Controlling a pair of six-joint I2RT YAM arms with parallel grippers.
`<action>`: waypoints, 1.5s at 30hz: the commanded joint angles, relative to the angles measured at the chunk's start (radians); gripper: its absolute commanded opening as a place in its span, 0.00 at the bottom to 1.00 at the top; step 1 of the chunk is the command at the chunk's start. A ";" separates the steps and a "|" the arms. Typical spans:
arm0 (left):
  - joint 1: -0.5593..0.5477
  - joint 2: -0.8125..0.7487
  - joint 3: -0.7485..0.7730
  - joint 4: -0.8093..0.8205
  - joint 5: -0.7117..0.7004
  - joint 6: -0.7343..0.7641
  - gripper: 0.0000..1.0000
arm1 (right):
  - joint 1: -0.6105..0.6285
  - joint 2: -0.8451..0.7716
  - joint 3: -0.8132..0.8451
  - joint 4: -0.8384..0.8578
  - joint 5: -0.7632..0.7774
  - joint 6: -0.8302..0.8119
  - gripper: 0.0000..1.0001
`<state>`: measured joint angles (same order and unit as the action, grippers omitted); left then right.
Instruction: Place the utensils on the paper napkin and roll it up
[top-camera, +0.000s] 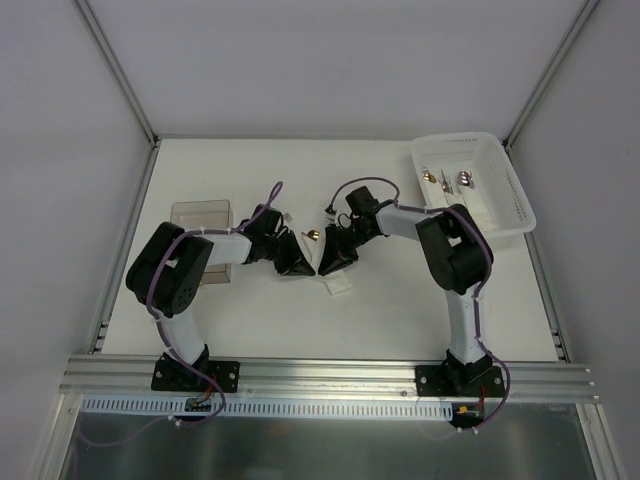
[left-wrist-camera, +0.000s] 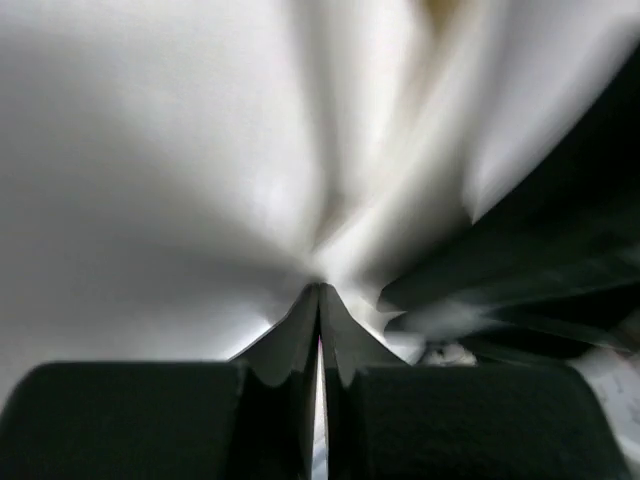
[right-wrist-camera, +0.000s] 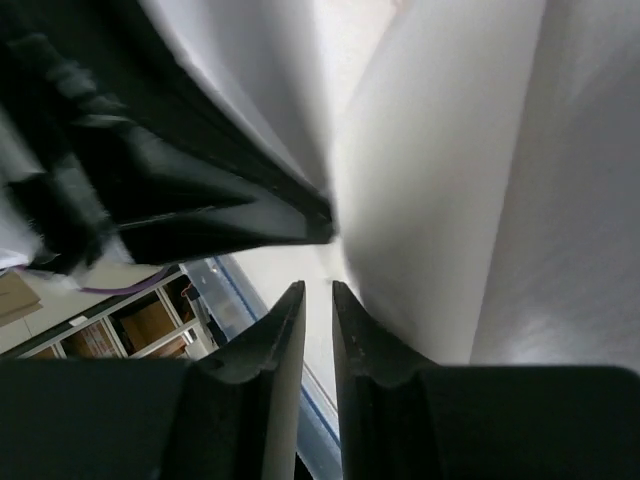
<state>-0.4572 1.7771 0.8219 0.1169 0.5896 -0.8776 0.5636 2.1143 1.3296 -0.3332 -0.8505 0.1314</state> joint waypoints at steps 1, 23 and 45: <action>-0.008 0.097 -0.043 -0.111 -0.149 0.043 0.00 | -0.010 -0.145 0.048 -0.009 -0.088 -0.006 0.21; -0.008 0.068 -0.066 -0.111 -0.162 0.035 0.00 | -0.084 -0.057 -0.015 -0.017 -0.114 -0.061 0.14; -0.015 -0.133 0.000 -0.146 -0.195 0.074 0.05 | -0.048 0.073 -0.082 0.020 -0.015 -0.098 0.07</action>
<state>-0.4644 1.6695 0.7849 0.0299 0.4278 -0.8307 0.5159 2.1407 1.2587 -0.3027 -0.9855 0.0772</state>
